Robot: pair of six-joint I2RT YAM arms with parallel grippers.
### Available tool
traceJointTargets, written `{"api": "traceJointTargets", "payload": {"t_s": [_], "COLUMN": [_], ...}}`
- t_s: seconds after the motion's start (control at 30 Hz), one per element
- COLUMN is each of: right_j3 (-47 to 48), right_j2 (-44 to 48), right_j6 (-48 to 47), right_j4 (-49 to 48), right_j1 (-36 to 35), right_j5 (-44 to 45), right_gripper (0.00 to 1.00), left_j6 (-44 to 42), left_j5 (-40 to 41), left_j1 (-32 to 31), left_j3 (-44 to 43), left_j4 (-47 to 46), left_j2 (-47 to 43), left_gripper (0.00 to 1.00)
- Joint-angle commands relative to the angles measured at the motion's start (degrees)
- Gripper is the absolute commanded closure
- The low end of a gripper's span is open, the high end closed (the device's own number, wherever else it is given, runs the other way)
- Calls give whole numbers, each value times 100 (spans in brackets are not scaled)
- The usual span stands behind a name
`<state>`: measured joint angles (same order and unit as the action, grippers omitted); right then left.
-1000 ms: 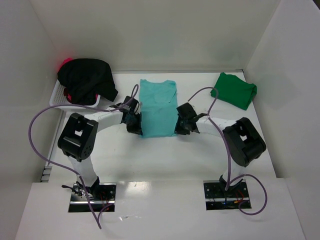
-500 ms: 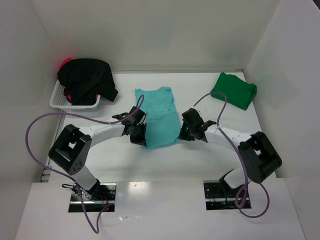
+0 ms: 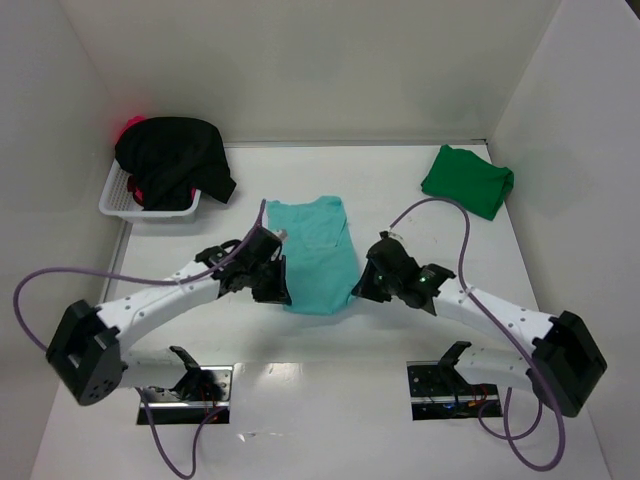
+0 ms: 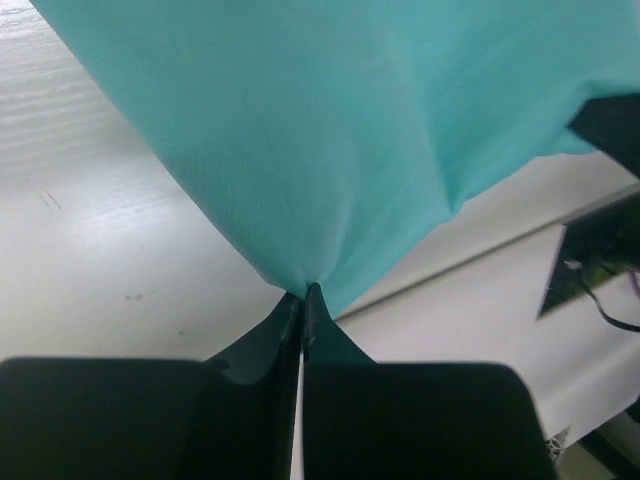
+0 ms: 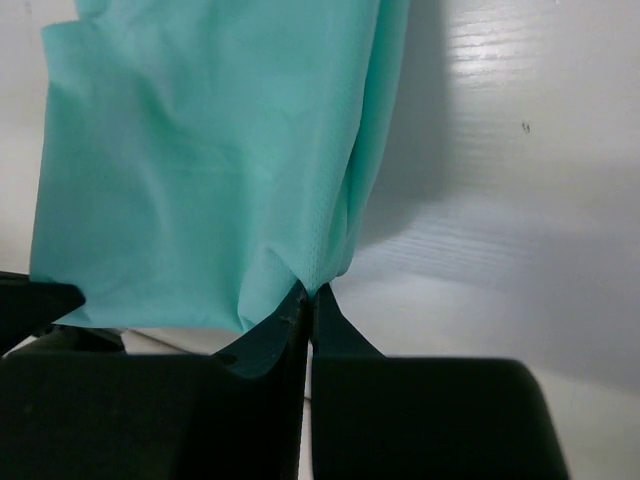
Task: Fold and stack the t-shirts
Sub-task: Grab one side of the 2/3 rectangular tshirt with both arms, then fold the long partially folded tshirt into a neat square
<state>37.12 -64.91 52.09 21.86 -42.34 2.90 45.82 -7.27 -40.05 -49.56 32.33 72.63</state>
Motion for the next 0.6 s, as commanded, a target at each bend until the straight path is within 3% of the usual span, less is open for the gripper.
{"api": "traceJointTargets", "payload": {"t_s": [0.0, 0.17, 0.37, 0.57], "right_j3": [300, 888, 1557, 2161], "right_j2": [494, 552, 70, -828], "right_j6": [284, 70, -439, -985], "right_j4": [467, 671, 308, -202], "right_j1": [-72, -72, 357, 534], "right_j5": [289, 753, 848, 796], "right_gripper": [100, 100, 100, 100], "left_j6": [393, 472, 258, -163], "left_j5": [144, 650, 656, 129], "left_j1": [-29, -29, 507, 1096], "left_j3": [-280, -728, -845, -1015], "left_j4": [457, 702, 463, 178], "left_j2": [-639, -768, -706, -246], "left_gripper": [100, 100, 100, 100]}}
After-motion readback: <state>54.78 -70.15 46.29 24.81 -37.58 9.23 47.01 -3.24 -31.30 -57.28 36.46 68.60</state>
